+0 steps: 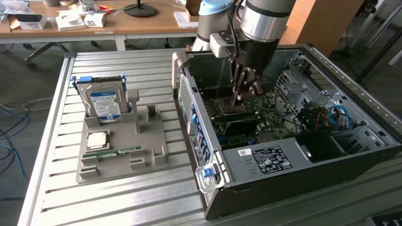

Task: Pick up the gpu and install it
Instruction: 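Press down on the gpu until it lock into place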

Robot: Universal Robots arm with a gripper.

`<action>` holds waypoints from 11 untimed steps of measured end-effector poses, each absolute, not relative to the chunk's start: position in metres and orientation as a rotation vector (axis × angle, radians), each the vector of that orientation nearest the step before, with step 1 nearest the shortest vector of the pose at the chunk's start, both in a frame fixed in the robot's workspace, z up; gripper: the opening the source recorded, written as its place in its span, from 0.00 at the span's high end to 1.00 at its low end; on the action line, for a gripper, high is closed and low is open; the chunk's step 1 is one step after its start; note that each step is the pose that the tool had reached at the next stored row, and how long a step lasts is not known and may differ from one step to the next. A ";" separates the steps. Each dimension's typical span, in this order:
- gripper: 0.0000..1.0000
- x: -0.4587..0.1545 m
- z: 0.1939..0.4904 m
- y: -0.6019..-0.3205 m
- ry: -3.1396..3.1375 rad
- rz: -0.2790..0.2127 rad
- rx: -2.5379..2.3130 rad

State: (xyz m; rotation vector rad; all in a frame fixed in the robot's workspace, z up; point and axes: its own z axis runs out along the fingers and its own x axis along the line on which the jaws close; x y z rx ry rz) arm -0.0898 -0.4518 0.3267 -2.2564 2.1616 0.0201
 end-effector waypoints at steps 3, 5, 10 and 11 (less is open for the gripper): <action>0.89 -0.090 0.331 -0.452 2.161 0.020 -2.256; 0.89 -0.090 0.331 -0.452 2.161 0.020 -2.256; 0.89 -0.089 0.332 -0.452 2.162 0.020 -2.256; 0.89 -0.089 0.332 -0.452 2.162 0.020 -2.256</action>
